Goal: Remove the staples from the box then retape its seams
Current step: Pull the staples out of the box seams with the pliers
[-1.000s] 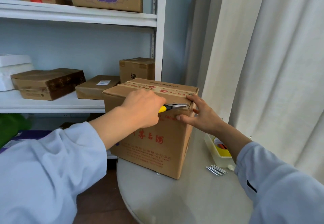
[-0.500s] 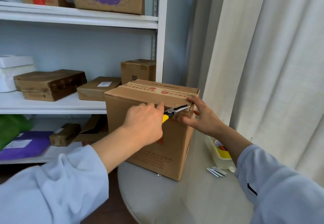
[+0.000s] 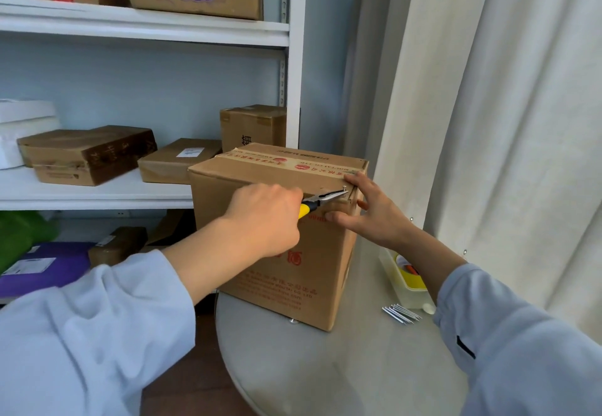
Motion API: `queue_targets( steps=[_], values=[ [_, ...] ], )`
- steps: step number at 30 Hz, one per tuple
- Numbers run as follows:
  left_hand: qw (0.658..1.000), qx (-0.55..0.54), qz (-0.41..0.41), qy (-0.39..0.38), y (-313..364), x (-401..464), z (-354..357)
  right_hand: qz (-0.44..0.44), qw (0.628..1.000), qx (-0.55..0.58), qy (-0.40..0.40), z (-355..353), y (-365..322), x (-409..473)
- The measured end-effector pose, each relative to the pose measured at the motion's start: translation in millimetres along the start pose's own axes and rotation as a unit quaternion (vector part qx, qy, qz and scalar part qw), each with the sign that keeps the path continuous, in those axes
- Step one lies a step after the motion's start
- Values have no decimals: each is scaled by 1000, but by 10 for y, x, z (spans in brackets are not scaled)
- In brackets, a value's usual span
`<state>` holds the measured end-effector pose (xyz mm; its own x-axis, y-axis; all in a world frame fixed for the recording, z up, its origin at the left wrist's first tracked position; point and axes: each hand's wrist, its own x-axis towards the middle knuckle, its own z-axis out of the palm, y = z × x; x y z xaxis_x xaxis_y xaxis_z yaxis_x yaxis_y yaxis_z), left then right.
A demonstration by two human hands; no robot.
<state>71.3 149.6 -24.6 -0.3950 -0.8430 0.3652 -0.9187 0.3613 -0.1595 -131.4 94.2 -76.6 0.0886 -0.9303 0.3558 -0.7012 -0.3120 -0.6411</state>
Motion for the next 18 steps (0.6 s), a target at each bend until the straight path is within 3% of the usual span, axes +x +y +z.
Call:
queue_targets(
  steps=[3, 7, 18],
  values=[
    [998, -54, -27, -15, 102, -103, 92, 3, 1000, -9, 7, 5, 0, -2],
    [998, -43, -40, -23, 158, -158, 145, 5, 1000, -6, 8, 11, 8, -1],
    [991, 131, -8, 7, 87, -13, -82, 6, 1000, -3, 0, 21, 21, 24]
  ],
)
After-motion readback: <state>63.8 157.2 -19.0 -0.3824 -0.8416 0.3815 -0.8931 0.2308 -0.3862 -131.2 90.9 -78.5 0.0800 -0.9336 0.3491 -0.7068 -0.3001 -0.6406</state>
